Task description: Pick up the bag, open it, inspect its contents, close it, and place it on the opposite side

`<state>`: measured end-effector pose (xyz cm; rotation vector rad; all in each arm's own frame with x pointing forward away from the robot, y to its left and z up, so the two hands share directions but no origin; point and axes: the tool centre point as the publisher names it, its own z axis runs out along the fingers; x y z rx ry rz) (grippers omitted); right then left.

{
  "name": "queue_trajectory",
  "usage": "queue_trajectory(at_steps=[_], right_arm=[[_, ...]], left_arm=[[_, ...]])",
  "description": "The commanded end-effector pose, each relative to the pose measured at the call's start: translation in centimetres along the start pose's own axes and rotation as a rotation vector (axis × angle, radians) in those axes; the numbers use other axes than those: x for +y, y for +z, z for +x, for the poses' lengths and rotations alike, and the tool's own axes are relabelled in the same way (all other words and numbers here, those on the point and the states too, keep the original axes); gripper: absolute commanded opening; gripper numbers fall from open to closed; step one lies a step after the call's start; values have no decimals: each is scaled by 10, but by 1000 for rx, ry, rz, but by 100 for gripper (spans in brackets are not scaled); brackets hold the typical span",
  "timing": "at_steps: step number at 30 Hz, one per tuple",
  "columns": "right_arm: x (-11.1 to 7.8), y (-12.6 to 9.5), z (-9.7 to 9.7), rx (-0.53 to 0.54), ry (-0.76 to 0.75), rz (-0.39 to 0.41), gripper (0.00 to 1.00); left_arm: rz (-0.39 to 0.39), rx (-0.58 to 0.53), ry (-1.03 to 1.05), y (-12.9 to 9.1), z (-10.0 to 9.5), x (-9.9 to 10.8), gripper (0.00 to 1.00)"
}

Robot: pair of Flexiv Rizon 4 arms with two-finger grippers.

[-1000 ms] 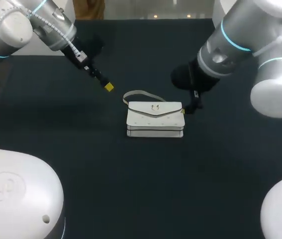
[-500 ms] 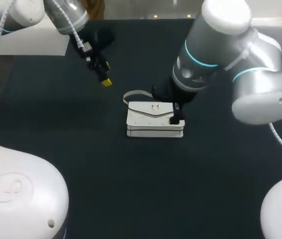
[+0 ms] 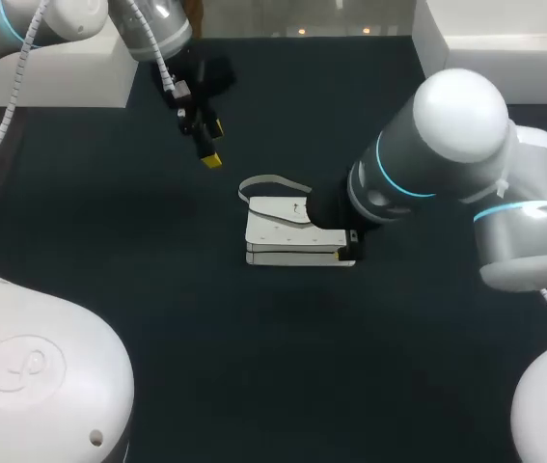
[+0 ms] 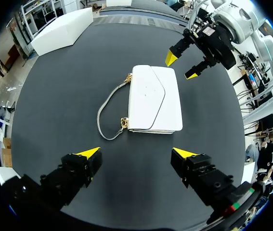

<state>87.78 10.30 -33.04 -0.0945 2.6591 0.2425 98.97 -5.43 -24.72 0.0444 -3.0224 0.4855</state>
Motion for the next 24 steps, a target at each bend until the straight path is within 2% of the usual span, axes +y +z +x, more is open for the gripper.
queue_trajectory(at_steps=[1, 8, 10, 11, 16, 19, 21, 23, 24], right_arm=[[-8, 7, 7, -221, -4, 3, 100], [-15, 11, 7, -273, -4, 9, 99], [-13, 13, 7, -283, -18, 11, 84], [-13, 14, 6, -287, -24, 6, 79], [-9, 19, 8, -303, -47, 4, 71], [-6, 23, 9, -302, -57, 3, 68], [-5, 26, 9, -300, -60, 4, 63], [-3, 28, 9, -297, -63, 11, 49], [-3, 29, 9, -296, -64, 11, 48]], left_arm=[[-4, -14, 10, 3, 10, -8, 100], [19, -57, -28, 13, 22, -19, 100], [31, -75, -37, 14, 26, -24, 100], [33, -79, -37, 14, 27, -25, 100], [43, -146, -40, 16, 35, -37, 100], [30, -145, -31, 17, 37, -41, 100], [22, -142, -30, 19, 36, -43, 100], [11, -133, -27, 20, 36, -44, 100], [3, -131, -25, 22, 36, -44, 100]])
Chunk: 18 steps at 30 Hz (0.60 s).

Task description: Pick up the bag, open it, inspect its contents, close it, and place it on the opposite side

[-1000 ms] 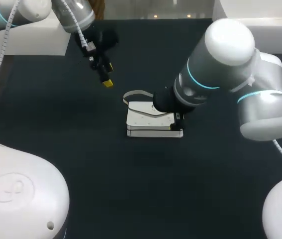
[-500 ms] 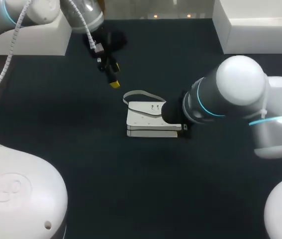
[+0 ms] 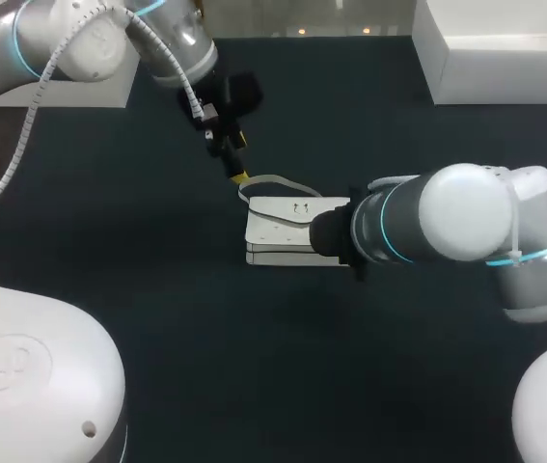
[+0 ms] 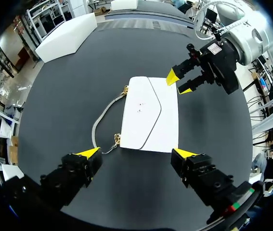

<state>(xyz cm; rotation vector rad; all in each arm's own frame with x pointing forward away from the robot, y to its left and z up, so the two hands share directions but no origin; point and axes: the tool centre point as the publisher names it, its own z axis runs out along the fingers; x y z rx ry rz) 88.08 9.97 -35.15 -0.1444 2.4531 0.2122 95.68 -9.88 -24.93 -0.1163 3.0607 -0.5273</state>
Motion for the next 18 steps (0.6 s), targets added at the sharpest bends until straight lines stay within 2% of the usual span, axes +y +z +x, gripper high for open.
queue_trajectory(at_steps=[1, 5, 12, 14, 16, 18], right_arm=[[4, 10, 3, -95, -5, 11, 48], [3, 12, 1, -92, -12, 16, 44], [-1, 18, 3, -79, -14, 22, 43], [-1, 21, 4, -73, -14, 27, 40], [-2, 22, 4, -70, -11, 29, 31], [-2, 23, 4, -70, -10, 30, 11]], left_arm=[[-30, -11, 6, 4, 3, -4, 100], [-44, -2, 18, 7, 5, -5, 100], [-56, 14, 30, 8, 7, -5, 100], [-60, 17, 31, 8, 7, -5, 100], [-61, 17, 31, 8, 7, -5, 100], [-63, 18, 31, 9, 7, -5, 100]])
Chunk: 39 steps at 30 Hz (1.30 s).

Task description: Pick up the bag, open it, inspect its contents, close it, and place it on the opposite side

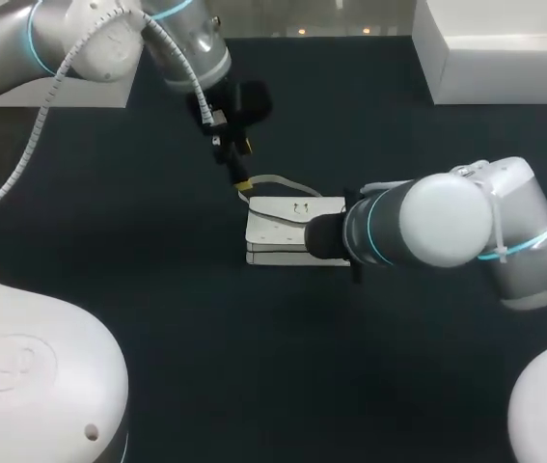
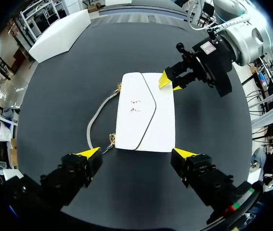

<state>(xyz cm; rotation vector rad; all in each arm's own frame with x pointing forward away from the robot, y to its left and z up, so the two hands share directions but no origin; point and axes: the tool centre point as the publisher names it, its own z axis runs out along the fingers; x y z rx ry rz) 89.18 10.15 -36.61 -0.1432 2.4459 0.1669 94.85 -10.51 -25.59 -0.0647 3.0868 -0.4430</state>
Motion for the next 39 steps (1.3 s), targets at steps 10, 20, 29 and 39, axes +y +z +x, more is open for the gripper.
queue_trajectory(at_steps=[10, 20, 29, 39], right_arm=[[2, 7, 5, -58, 5, -8, 0], [7, 6, 5, -69, 13, 5, 0], [7, 6, 5, -69, 13, 5, 0], [7, 6, 5, -69, 13, 5, 0]], left_arm=[[-14, -46, 15, 8, 2, -2, 100], [55, -221, 148, 15, 17, -6, 100], [35, -278, 165, 26, 16, -6, 100], [35, -278, 165, 26, 16, -6, 100]])
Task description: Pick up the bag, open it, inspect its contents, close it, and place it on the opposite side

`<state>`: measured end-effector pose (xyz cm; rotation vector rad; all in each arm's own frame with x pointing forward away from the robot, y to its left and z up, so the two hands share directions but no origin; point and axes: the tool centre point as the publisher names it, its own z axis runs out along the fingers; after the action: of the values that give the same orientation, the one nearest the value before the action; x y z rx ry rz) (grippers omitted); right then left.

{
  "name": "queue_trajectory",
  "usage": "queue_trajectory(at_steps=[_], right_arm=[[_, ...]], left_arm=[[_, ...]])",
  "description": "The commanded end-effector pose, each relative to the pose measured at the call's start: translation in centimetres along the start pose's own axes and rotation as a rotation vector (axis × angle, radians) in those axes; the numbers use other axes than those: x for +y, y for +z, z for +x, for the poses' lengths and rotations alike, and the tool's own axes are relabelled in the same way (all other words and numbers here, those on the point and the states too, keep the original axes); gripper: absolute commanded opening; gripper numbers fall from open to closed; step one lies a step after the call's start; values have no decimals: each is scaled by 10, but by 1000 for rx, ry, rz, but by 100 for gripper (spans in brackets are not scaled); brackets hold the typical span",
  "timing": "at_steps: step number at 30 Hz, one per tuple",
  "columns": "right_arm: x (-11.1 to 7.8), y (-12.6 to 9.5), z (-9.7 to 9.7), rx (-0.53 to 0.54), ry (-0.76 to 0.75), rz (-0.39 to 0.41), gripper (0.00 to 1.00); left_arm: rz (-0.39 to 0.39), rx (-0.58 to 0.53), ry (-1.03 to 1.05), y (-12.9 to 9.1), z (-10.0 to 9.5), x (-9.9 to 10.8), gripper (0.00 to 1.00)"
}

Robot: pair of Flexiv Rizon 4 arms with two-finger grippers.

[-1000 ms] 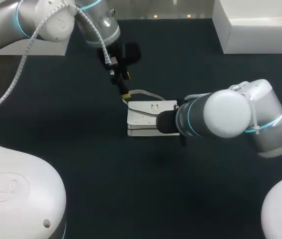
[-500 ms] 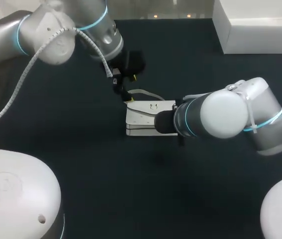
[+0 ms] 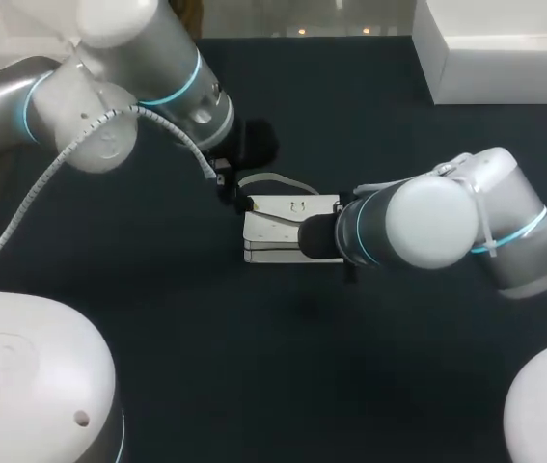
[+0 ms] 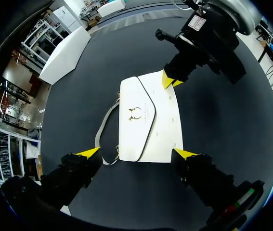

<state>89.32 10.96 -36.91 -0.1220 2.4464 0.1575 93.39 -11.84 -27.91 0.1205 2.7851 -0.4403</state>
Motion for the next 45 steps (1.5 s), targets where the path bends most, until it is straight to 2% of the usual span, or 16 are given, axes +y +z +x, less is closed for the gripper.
queue_trajectory(at_steps=[1, 3, 6, 11, 13, 15, 19, 22, 25, 30, 33, 37, 45], right_arm=[[-1, 1, 4, -67, 1, -8, 0], [-1, 1, 4, -67, 1, -8, 0], [-1, 1, 4, -67, 1, -8, 0], [-1, 1, 4, -67, 1, -8, 0], [-1, 1, 4, -67, 1, -8, 0], [-1, 1, 4, -67, 1, -8, 0], [-1, 1, 4, -67, 1, -8, 0], [-1, 1, 4, -67, 1, -8, 0], [-1, 1, 4, -67, 1, -8, 0], [-1, 1, 4, -67, 1, -8, 0], [-1, 1, 4, -67, 1, -8, 0], [-1, 1, 4, -67, 1, -8, 0], [-1, 1, 4, -67, 1, -8, 0]], left_arm=[[46, 52, 44, 10, 1, 1, 100], [84, 45, 97, 24, 1, 2, 100], [189, 88, 168, 37, 0, 4, 100], [309, 92, 253, 42, 1, -1, 100], [332, 93, 276, 43, 2, -2, 100], [340, 87, 299, 45, 1, -4, 100], [350, 67, 338, 47, 4, -9, 76], [349, 46, 359, 48, 9, -12, 74], [337, 27, 375, 51, 15, -13, 63], [326, 5, 392, 55, 22, -14, 59], [328, -14, 395, 59, 22, -16, 49], [314, -32, 407, 66, 22, -19, 44], [303, -31, 418, 77, 20, -22, 40]])
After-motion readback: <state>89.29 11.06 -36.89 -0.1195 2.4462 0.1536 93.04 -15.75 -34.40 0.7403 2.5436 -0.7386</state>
